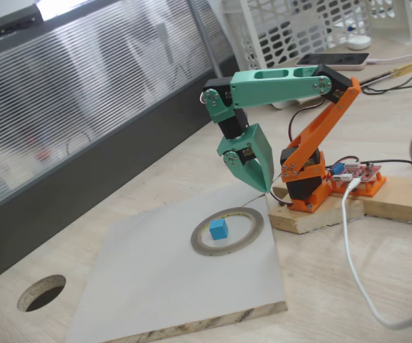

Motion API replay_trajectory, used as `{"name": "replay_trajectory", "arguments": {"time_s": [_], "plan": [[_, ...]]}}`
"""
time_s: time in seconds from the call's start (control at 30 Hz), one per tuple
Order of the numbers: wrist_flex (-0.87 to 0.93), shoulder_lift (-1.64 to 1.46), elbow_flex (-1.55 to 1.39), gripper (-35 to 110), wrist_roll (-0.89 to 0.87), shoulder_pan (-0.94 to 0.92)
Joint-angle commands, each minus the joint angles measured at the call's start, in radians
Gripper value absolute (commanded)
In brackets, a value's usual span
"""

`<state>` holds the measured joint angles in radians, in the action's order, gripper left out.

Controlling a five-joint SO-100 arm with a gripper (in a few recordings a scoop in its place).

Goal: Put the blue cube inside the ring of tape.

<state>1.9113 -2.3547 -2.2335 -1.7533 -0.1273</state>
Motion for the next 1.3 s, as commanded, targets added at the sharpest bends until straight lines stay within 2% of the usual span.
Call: {"name": "replay_trajectory", "arguments": {"time_s": [0.0,0.3,0.47,0.7,1.27], "plan": [[-0.005,-0.058,-0.006,0,-0.006,-0.012],[-0.008,-0.058,-0.012,0,-0.005,-0.005],[-0.011,-0.060,-0.118,0,-0.009,-0.003],[-0.123,-0.060,-0.132,0,-0.011,-0.012],[-0.124,-0.060,-0.135,0,-0.009,-0.012]]}}
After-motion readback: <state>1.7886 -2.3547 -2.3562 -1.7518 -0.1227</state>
